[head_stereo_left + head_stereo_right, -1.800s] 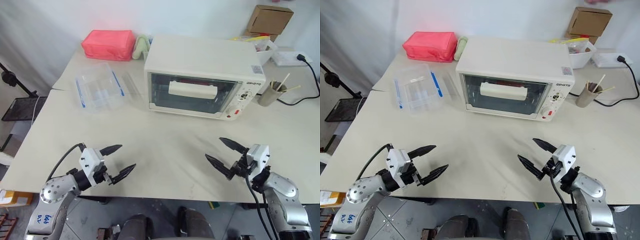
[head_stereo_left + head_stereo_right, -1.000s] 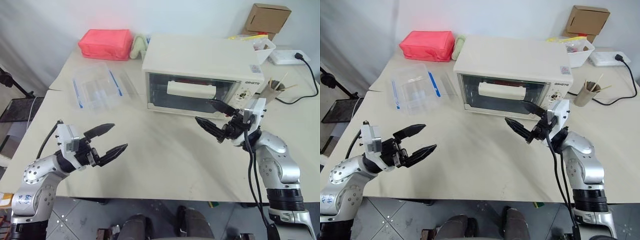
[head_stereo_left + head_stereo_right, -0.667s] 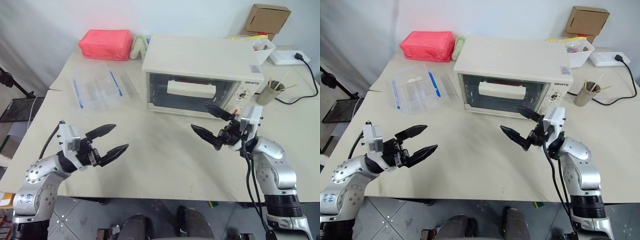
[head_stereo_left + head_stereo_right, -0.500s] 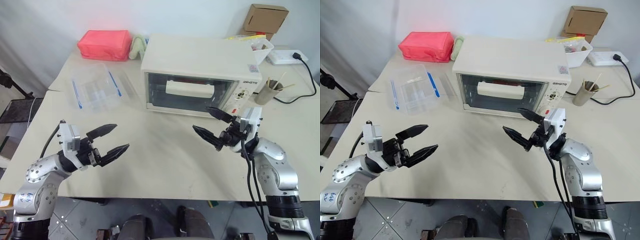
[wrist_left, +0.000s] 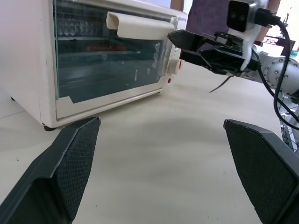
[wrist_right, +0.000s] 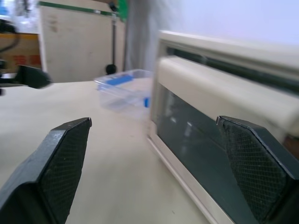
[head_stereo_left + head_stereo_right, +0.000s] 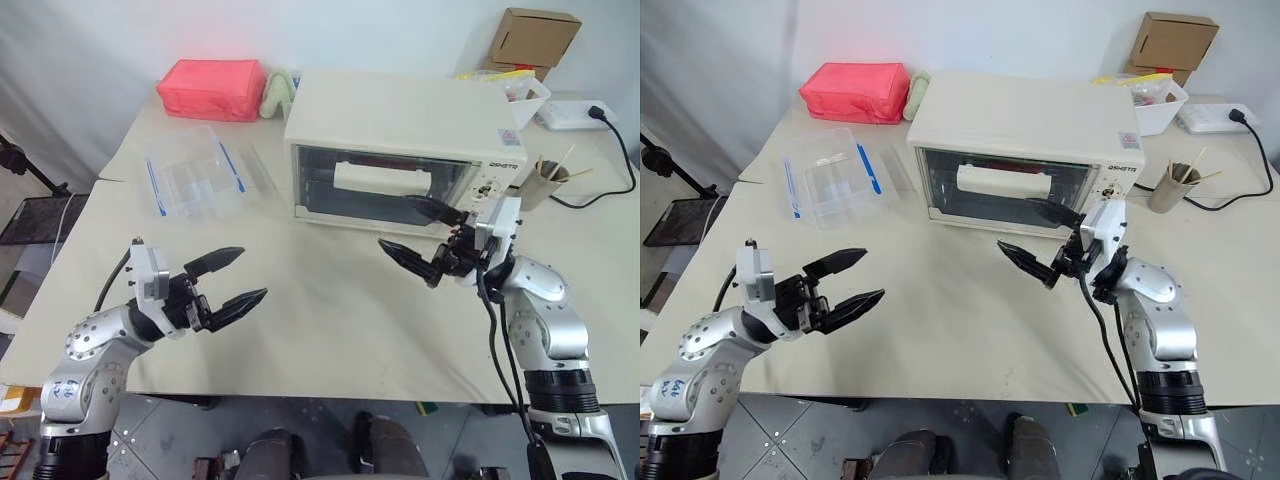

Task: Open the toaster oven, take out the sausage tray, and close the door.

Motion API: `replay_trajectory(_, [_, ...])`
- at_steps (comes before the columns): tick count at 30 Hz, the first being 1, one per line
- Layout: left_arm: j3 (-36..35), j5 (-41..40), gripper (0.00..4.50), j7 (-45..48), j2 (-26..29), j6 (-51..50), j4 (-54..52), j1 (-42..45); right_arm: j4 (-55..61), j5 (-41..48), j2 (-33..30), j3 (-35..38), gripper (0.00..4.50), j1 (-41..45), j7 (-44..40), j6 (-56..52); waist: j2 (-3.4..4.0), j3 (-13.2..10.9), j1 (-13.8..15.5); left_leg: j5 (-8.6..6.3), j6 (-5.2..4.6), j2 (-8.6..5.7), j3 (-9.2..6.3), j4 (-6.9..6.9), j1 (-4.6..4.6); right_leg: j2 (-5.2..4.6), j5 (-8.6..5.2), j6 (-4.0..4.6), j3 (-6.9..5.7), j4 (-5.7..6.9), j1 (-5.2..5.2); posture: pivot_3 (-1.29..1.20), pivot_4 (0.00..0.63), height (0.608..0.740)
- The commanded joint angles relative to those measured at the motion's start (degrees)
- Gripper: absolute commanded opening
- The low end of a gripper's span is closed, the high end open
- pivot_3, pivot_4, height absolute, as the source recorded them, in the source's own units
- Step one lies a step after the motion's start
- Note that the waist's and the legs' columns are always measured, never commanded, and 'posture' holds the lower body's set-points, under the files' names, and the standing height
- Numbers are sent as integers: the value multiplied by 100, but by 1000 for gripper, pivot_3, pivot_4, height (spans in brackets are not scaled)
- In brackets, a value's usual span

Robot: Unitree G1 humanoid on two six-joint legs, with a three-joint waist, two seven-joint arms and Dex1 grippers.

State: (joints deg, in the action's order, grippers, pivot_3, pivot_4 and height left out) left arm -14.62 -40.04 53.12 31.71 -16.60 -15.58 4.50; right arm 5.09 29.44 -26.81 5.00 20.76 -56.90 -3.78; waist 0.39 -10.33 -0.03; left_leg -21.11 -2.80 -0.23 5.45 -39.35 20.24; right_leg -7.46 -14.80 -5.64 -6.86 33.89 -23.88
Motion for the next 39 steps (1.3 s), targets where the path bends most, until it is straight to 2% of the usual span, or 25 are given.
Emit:
replay_trajectory(1, [-81, -26, 4487, -52, -1, 71, 2, 150, 376, 147, -67, 135, 4500, -239, 85, -99, 0, 0, -3, 0, 0, 0, 0, 0, 0, 0, 0, 0, 0, 0, 0, 0, 150, 740])
replay_trajectory(5, [-8, -60, 4487, -36, 20, -18, 48, 297, 253, 115, -103, 261, 4500, -318, 363, -361, 0, 0, -10, 0, 0, -1, 5, -6, 0, 0, 0, -1, 1, 0, 3, 0, 150, 740])
replay_trajectory(11, [78, -102, 4487, -62, -39, -110, -58, 376, -282, 0, 40, 439, 4500, 91, 733, -159, 0, 0, -22, 0, 0, 0, 4, -7, -1, 1, 0, -1, 2, 1, 3, 0, 150, 740])
replay_trajectory(18, [110, -108, 4487, -110, -62, -159, -140, 377, -726, 32, 176, 382, 4500, 438, 360, 428, 0, 0, -18, 0, 0, 1, 4, -6, 0, 3, 0, -1, 1, 0, 2, 0, 150, 740])
replay_trajectory(25, [57, -191, 4487, -294, -91, -263, -165, 461, -198, -104, 138, 128, 4500, -66, -28, 699, 0, 0, -18, 0, -1, 0, 2, -6, 1, 2, 0, -1, 0, 0, 3, 0, 150, 740])
replay_trajectory(32, [-24, -239, 4487, -654, -325, -277, 428, 1492, 99, -682, -248, -26, 4500, -780, -431, 1525, -1, -1, 5, 1, 0, 0, 1, -16, -1, 4, 0, -1, 0, 2, 10, 0, 150, 740])
replay_trajectory(36, [166, 67, 3600, -687, -705, 116, 1216, 2422, 118, -771, -370, -106, 4500, -965, -513, 1719, -3, -2, 9, 1, -1, -3, 0, -20, -1, 26, 1, -3, -13, 2, 14, 0, 150, 740])
replay_trajectory(39, [339, 386, 2634, -866, -937, 237, 1852, 2957, 171, -777, -396, -126, 4500, -961, -501, 1751, -4, -3, 14, 1, -2, -2, 0, -29, 1, 33, 2, -4, -48, 3, 16, 0, 150, 740])
